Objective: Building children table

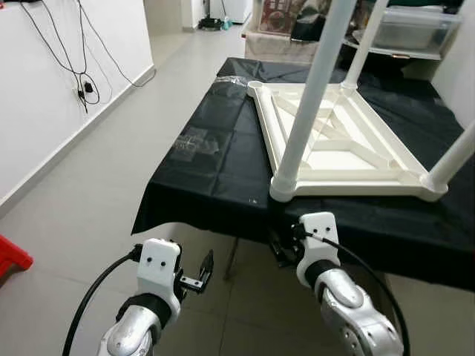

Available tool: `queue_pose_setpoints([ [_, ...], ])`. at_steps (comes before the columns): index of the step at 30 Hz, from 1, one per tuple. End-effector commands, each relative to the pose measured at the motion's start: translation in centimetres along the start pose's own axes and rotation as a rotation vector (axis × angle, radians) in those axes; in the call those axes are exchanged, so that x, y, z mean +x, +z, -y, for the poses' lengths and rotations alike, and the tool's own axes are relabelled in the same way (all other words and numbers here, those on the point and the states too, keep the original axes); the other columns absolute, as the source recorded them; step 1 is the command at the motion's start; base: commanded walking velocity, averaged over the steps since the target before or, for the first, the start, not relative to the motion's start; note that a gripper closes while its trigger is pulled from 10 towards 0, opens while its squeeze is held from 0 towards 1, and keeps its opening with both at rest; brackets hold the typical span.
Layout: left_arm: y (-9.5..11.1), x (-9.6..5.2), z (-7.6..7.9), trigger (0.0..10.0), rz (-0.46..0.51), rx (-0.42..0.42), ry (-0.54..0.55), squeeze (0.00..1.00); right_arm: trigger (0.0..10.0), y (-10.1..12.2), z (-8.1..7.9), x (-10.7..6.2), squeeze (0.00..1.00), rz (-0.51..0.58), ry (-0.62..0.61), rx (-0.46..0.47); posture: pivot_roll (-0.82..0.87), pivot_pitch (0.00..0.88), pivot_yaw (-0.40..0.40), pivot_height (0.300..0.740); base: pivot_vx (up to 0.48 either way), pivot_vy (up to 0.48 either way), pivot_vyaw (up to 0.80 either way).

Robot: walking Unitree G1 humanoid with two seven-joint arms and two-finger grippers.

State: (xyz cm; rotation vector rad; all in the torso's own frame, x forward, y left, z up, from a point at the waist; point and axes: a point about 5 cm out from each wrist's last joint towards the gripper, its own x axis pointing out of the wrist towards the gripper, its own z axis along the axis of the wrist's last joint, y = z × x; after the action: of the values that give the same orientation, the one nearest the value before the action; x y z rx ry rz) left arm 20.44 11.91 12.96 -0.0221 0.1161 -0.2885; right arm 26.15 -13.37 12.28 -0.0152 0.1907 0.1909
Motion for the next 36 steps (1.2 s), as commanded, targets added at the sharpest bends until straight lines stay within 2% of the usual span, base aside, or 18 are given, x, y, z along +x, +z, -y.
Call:
queue_pose_setpoints([
  [1, -0.3, -0.1, 0.2, 10.0, -0.01, -0.001, 0.006, 0.0, 10.0, 0.1, 0.1, -0.2, 0.0, 0.016, 0.004, 0.009, 0.09, 0.033, -0.045, 0.74, 0.0, 0.0, 0.0],
  [4, -1.1, 0.2, 0.3, 10.0, -0.028, -0.005, 0.021, 0.0, 10.0, -0.2, -0.1, -0.3, 0.0, 0.024, 0.011, 0.002, 0.08, 0.0, -0.041, 0.74, 0.0, 0.0, -0.27],
  [9, -2.2, 0.8, 0.3, 10.0, -0.06, 0.004, 0.042, 0.0, 10.0, -1.2, -0.9, -0.5, 0.0, 0.029, 0.065, -0.021, 0.07, 0.0, -0.044, 0.74, 0.0, 0.0, -0.8],
  [16, -3.0, 1.0, 0.3, 10.0, -0.071, -0.01, 0.061, 0.0, 10.0, -2.7, -1.8, -0.8, 0.0, 0.009, 0.113, -0.087, 0.06, 0.0, -0.053, 0.74, 0.0, 0.0, 0.0],
  [26, -3.2, 1.8, 0.2, 10.0, -0.06, -0.008, 0.082, 0.0, 10.0, -3.0, -1.3, 0.3, 0.0, 0.002, 0.119, -0.056, 0.06, 0.0, -0.06, 0.74, 0.0, 0.0, 0.0],
  [36, -3.3, 2.1, 0.4, 10.0, -0.055, 0.002, 0.073, 0.0, 10.0, -3.0, -1.2, 0.5, 0.0, 0.025, 0.11, -0.05, 0.05, 0.0, -0.055, 0.74, 0.0, 0.0, 0.0],
])
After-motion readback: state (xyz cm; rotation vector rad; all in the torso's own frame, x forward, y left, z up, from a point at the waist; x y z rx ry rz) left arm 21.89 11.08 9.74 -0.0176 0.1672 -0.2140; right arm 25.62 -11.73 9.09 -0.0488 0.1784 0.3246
